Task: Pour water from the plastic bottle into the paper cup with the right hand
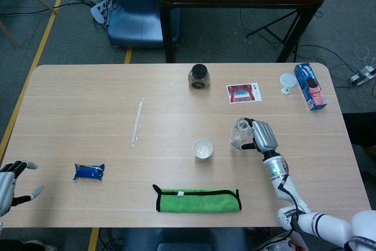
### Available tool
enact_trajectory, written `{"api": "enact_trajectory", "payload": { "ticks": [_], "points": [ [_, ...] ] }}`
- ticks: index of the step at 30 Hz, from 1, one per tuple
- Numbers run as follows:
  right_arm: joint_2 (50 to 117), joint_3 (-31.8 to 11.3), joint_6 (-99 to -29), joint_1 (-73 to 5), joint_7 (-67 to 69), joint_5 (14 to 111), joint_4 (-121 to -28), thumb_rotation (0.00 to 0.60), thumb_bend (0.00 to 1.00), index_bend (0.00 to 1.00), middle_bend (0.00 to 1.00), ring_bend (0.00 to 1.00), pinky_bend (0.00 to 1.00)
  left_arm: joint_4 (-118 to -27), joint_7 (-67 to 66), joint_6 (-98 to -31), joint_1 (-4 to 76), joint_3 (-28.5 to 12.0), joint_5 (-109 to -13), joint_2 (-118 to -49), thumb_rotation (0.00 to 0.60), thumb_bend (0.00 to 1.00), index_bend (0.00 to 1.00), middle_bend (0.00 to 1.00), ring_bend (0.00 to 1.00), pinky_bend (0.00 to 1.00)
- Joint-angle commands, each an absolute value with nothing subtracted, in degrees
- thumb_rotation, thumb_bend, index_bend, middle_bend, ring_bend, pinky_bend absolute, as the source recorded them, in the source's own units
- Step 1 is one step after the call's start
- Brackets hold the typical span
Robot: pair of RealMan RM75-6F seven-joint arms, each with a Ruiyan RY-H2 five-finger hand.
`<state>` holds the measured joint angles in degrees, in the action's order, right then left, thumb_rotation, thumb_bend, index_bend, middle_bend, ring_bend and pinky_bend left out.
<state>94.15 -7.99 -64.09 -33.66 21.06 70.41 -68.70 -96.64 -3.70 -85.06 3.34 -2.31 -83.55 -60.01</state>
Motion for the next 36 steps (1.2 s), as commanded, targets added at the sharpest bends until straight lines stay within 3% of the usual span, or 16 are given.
{"api": "enact_trajectory", "payload": {
  "ticks": [1, 13, 25, 36],
  "points": [
    [95.0, -8.8, -61.5, -32.4, 28.2, 71.8, -66.6, 0.600, 0.23, 0.67, 0.67, 0.56, 0.54, -96.6, -3.7, -85.0, 3.3, -2.3, -83.5, -60.0, 0.600, 0.13, 0.41, 0.39, 0.39, 0.59],
    [96.7, -9.0, -59.2, -31.6, 33.5, 74.2, -62.9, 0.600, 0.22, 0.67, 0.62, 0.52, 0.54, -96.6, -3.9, -84.8, 3.4, -2.1, -83.6, -60.0, 0.600, 0.13, 0.41, 0.39, 0.39, 0.59],
    [96.3, -7.7, -57.5, -31.6, 34.9, 77.6, -61.5, 0.600, 0.11, 0.66, 0.54, 0.45, 0.53, -96.5, -4.1, -84.7, 3.5, -2.0, -83.7, -60.1, 0.600, 0.13, 0.41, 0.39, 0.39, 0.59],
    [95.9, -7.1, -57.2, -31.4, 35.6, 79.2, -60.9, 0.600, 0.00, 0.48, 0.40, 0.32, 0.41, -96.5, -4.1, -84.7, 3.5, -2.1, -83.6, -60.1, 0.600, 0.13, 0.41, 0.39, 0.39, 0.59]
  ]
}}
